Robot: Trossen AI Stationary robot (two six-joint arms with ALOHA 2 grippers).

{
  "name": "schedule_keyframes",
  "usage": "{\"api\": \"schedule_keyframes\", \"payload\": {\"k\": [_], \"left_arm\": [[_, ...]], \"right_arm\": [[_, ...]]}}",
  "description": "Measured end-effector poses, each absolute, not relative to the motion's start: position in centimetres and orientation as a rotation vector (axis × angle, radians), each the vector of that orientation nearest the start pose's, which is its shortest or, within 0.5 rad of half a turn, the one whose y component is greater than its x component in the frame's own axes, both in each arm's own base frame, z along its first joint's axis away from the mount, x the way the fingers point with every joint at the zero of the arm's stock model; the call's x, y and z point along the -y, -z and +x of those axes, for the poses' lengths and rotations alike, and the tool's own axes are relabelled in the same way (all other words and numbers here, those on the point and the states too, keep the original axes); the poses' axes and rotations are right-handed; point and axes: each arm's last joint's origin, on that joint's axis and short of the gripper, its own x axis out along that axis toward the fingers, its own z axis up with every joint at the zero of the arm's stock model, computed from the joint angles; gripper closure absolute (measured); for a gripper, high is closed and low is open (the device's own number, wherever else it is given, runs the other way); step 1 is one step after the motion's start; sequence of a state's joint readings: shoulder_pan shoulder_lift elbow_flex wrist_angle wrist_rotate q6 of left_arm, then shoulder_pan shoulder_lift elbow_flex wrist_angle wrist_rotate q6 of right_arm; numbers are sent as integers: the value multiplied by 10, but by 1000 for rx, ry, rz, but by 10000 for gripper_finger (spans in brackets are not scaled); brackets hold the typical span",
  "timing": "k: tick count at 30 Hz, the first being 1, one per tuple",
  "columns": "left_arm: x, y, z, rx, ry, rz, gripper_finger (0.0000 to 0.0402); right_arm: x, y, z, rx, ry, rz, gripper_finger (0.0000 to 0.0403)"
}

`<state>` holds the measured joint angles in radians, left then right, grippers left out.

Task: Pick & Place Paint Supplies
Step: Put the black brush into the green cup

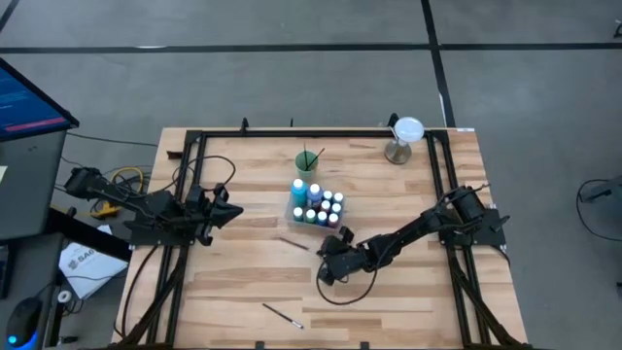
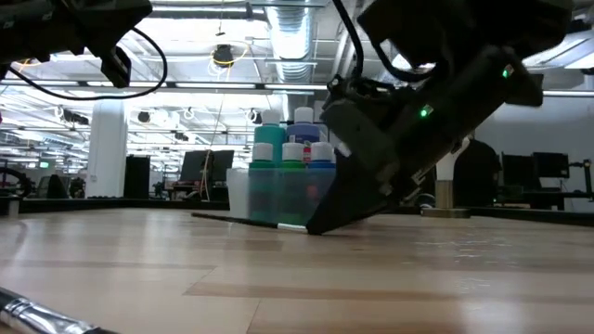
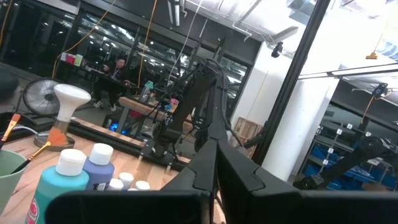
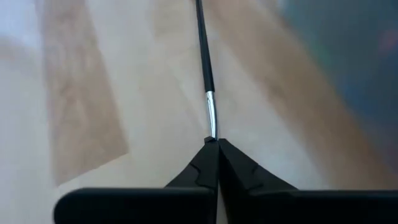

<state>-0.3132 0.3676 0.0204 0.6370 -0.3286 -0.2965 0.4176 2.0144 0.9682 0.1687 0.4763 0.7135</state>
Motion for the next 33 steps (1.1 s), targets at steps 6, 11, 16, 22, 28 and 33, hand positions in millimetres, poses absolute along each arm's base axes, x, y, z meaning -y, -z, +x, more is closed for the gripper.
{"api": "schedule_keyframes", "payload": {"k": [6,11,16,22,28,33], "left_arm": [[27,-199,113,276,26,-386,394],[27,-199,113,276,26,-386,394],[27,-199,113,276,25,-386,394],[27,-199,113,276,26,-386,394],[27,-199,113,277,25,-386,394],[27,-199,113,276,26,-386,394]], "right_arm": [[-155,-121,344,-715,218,336,402],[-157,-164,346,-639,210,325,403],[-146,-219,339,-577,232,317,403],[-105,-282,322,-522,330,346,403],[-51,-331,295,-507,427,405,403],[-9,-346,277,-533,458,486,403]]}}
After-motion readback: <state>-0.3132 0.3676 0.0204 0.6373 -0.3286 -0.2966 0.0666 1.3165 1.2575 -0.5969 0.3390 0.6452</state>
